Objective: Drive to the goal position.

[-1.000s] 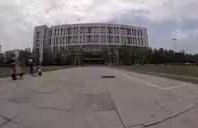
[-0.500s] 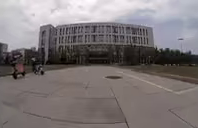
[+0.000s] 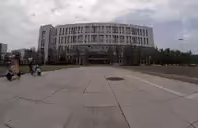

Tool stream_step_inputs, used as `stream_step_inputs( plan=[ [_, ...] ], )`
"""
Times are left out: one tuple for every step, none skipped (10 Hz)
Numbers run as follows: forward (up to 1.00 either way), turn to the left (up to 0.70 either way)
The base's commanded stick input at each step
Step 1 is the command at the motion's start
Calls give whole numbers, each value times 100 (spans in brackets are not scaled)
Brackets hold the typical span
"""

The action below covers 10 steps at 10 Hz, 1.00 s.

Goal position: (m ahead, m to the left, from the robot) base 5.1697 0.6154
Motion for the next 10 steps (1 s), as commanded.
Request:
stream_step_inputs(
  plan=[
    [70,0],
    [70,0],
    [70,0],
    [70,1],
    [70,5],
    [70,15],
    [70,34],
    [70,16],
    [70,0],
    [70,0]
  ],
)
